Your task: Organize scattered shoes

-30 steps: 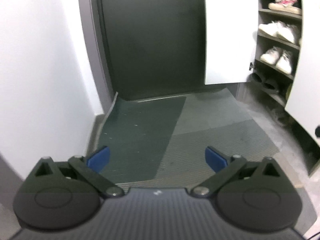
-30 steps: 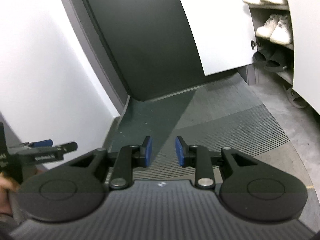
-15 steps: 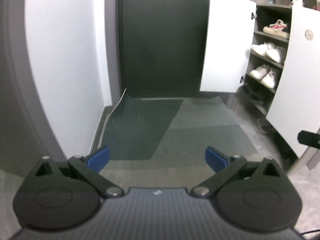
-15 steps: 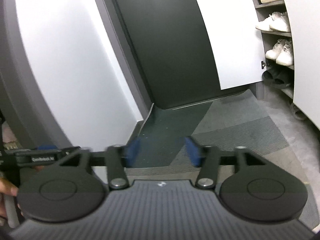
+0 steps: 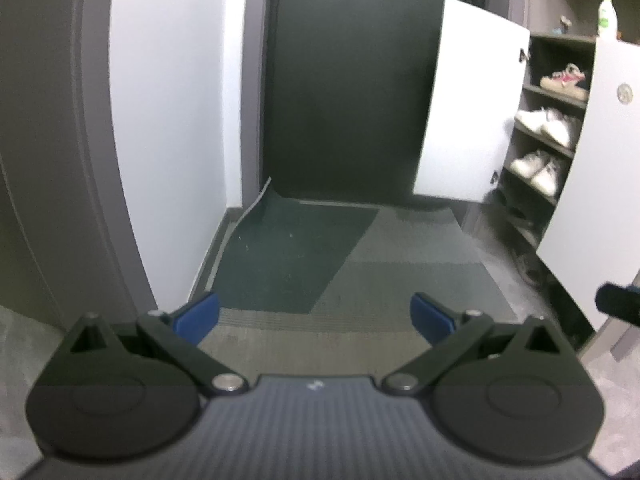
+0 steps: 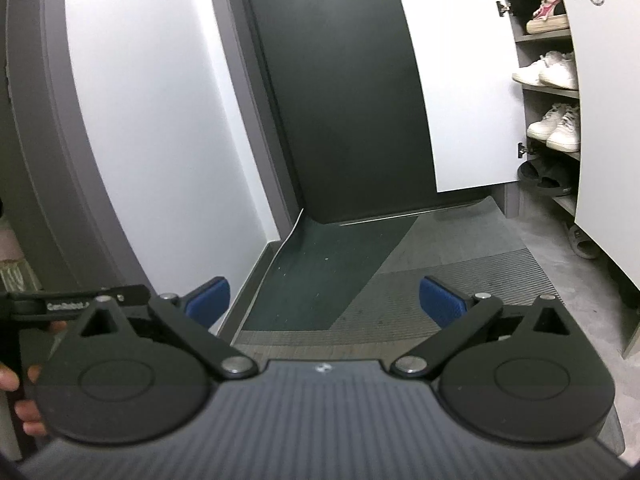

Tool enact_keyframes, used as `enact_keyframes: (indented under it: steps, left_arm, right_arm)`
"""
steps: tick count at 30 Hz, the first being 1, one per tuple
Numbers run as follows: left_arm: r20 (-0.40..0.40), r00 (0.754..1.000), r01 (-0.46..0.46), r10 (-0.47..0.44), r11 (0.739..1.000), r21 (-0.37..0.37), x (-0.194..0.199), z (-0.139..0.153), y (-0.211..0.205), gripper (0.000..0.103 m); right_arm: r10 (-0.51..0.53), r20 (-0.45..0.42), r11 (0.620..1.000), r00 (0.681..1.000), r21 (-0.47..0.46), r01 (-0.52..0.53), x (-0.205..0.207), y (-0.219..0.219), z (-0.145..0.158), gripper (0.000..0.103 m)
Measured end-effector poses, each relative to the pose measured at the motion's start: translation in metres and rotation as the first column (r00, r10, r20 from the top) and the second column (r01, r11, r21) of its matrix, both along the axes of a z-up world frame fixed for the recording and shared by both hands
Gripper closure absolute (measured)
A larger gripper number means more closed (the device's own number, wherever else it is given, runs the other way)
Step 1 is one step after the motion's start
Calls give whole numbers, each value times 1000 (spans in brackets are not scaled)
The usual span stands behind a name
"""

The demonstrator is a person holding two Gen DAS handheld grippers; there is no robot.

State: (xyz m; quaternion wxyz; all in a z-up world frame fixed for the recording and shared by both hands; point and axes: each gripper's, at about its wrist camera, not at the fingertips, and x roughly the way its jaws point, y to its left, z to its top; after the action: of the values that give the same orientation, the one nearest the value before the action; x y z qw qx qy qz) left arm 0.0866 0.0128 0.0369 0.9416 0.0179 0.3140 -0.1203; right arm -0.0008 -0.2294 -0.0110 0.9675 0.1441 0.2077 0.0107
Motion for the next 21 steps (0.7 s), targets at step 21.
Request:
enact_keyframes:
  steps: [21]
  left_arm:
    - [-33, 999, 14, -14, 1000, -4, 1, -8, -2, 0]
  right_arm:
    - [-71, -11, 997, 997, -6, 71, -5, 3, 3, 0]
